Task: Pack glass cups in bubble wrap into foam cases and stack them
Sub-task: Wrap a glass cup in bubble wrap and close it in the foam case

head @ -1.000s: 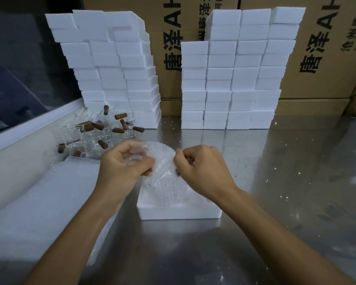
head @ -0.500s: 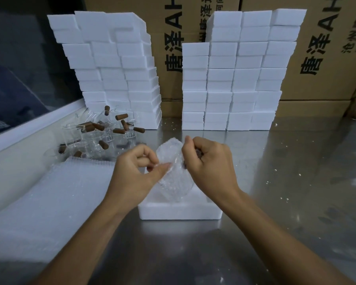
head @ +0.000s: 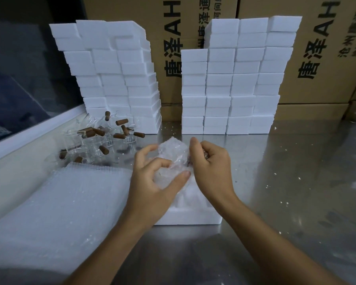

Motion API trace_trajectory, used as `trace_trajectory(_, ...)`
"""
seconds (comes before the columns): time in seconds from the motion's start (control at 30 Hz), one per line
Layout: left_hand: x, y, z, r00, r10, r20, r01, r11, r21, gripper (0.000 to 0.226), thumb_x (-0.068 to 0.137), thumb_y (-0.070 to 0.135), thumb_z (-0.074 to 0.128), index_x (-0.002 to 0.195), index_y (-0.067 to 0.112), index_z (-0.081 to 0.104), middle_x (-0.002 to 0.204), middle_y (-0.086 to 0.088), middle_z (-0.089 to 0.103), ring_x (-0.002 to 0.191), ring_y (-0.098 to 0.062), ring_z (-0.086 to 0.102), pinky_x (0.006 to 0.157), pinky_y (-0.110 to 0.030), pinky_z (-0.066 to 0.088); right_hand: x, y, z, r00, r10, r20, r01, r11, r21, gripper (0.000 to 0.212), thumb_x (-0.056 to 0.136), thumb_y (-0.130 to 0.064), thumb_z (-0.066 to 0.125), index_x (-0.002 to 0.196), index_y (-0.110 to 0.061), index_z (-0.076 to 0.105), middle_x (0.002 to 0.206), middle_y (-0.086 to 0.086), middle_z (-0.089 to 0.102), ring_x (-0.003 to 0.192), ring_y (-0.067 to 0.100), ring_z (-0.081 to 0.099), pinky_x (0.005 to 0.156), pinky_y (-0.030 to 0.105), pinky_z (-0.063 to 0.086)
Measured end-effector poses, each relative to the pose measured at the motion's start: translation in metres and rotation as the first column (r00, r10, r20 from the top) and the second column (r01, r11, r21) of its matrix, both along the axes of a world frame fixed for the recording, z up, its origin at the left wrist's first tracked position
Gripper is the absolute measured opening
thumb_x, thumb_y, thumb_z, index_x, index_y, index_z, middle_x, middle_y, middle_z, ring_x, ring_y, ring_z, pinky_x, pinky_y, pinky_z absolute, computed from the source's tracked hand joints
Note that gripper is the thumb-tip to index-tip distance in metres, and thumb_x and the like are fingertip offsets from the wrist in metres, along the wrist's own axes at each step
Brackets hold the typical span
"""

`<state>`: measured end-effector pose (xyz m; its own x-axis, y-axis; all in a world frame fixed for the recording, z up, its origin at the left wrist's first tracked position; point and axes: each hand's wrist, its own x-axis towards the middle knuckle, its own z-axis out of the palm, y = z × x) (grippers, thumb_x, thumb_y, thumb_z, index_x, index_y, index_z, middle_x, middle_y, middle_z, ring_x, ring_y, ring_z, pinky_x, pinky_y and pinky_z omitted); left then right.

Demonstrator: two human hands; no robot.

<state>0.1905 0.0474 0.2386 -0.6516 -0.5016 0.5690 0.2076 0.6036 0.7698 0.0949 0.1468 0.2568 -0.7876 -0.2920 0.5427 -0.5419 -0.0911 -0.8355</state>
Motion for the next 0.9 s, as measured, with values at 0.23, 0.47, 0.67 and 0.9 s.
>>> trace_trajectory(0.23, 0.009, -0.01, 0.002, 0.992, -0.005, -0.124, -0.009, 0.994, -0.111, 0.03, 0.072, 0.046, 0.067, 0.088, 0.021, 0.066, 0.078, 0.011, 0.068, 0.074, -0.013, 0.065, 0.058, -0.021, 0.053, 0.003, 0.006, 0.014, 0.947, 0.28, 0.158, -0.292, 0.955, 0.055, 0.005, 0.088, -0.017, 0.072, 0.089, -0.013, 0.074, 0.085, -0.001, 0.072, 0.069, 0.016, 0.07, 0.065, 0.033, 0.061)
trace_trajectory(0.47, 0.009, -0.013, 0.002, 0.99, -0.079, -0.115, 0.057, 0.98, -0.189, 0.063, 0.063, 0.041, 0.076, 0.106, 0.019, 0.036, 0.094, 0.028, 0.052, 0.083, -0.006, 0.061, 0.06, -0.015, 0.05, 0.01, 0.009, 0.018, 0.92, 0.382, -0.089, -0.337, 0.884, 0.323, 0.012, 0.093, -0.017, 0.064, 0.096, -0.018, 0.076, 0.092, -0.011, 0.073, 0.089, 0.003, 0.067, 0.083, 0.026, 0.054)
trace_trajectory(0.67, 0.012, -0.021, 0.003, 0.996, -0.074, -0.05, 0.053, 0.941, -0.335, 0.07, 0.062, 0.051, 0.073, 0.12, 0.04, 0.035, 0.105, 0.022, 0.055, 0.091, -0.004, 0.062, 0.064, -0.013, 0.052, 0.028, 0.007, 0.015, 0.813, 0.532, -0.237, -0.314, 0.742, 0.592, 0.042, 0.099, -0.029, 0.049, 0.062, -0.011, 0.057, 0.054, 0.007, 0.048, 0.054, 0.021, 0.045, 0.058, 0.044, 0.042)
trace_trajectory(0.9, 0.011, -0.02, 0.005, 0.996, -0.049, -0.081, 0.017, 0.935, -0.354, 0.06, 0.064, 0.048, 0.072, 0.115, 0.031, 0.047, 0.085, 0.013, 0.063, 0.076, -0.011, 0.066, 0.06, -0.03, 0.052, 0.026, 0.005, 0.009, 0.835, 0.49, -0.251, -0.305, 0.791, 0.531, 0.038, 0.089, -0.034, 0.053, 0.061, -0.008, 0.056, 0.053, 0.004, 0.046, 0.052, 0.017, 0.041, 0.053, 0.036, 0.036)
